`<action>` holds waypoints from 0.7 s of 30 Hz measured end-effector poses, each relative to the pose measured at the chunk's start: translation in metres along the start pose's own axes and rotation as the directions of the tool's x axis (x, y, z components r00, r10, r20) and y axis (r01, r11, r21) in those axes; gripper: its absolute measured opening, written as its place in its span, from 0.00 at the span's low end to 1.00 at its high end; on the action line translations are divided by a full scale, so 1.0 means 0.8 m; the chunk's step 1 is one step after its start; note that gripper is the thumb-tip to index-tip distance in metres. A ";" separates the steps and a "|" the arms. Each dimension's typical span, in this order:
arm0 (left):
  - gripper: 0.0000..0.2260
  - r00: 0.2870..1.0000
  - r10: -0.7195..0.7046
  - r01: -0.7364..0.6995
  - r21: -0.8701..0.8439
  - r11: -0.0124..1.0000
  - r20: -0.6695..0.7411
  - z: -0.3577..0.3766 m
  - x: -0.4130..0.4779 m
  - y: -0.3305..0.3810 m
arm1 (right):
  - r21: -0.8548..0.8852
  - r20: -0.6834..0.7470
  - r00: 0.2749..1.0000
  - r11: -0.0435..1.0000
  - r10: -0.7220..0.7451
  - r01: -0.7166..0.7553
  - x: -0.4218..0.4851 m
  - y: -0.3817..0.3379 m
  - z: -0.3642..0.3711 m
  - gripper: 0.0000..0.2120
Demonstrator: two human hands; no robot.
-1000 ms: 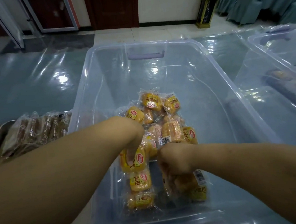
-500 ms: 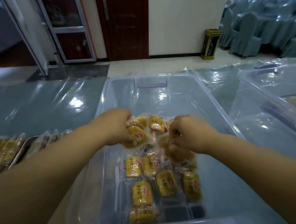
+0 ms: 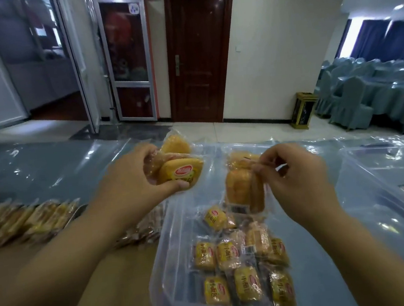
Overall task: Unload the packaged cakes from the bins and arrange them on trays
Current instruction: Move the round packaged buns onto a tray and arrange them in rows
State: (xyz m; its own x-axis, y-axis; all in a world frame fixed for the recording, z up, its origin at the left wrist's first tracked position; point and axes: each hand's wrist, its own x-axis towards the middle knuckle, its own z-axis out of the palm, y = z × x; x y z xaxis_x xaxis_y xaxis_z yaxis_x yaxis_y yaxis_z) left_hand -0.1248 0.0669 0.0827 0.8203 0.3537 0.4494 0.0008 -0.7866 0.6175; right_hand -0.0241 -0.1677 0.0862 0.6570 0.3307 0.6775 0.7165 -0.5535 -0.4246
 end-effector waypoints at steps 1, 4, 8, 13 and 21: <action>0.28 1.000 -0.011 0.011 -0.026 1.000 -0.023 -0.017 -0.008 -0.006 | 0.018 -0.038 0.999 0.999 -0.033 0.034 -0.001 -0.020 0.000 0.09; 0.27 0.997 -0.054 0.048 -0.099 0.994 -0.060 -0.072 -0.038 -0.031 | 0.096 -0.107 0.987 0.987 -0.118 0.128 -0.009 -0.086 0.010 0.06; 0.24 0.993 -0.069 0.064 -0.051 0.997 -0.096 -0.151 -0.091 -0.090 | 0.168 -0.102 0.982 0.970 -0.158 0.173 -0.035 -0.181 0.050 0.05; 0.29 0.986 -0.146 0.142 -0.049 0.989 -0.084 -0.239 -0.162 -0.196 | 0.235 0.005 0.991 0.963 -0.136 0.131 -0.079 -0.283 0.129 0.05; 0.25 0.946 -0.323 0.315 -0.164 0.935 -0.024 -0.312 -0.241 -0.338 | 0.294 0.194 0.976 0.955 -0.099 0.039 -0.138 -0.383 0.257 0.10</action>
State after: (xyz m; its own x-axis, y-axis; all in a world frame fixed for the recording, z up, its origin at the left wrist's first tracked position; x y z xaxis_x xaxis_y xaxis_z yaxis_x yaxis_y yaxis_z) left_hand -0.4260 0.3376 -0.0099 0.7618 0.6012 0.2413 0.1654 -0.5406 0.8248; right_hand -0.2681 0.1228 0.0181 0.6156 0.5258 0.5870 0.7786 -0.2909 -0.5560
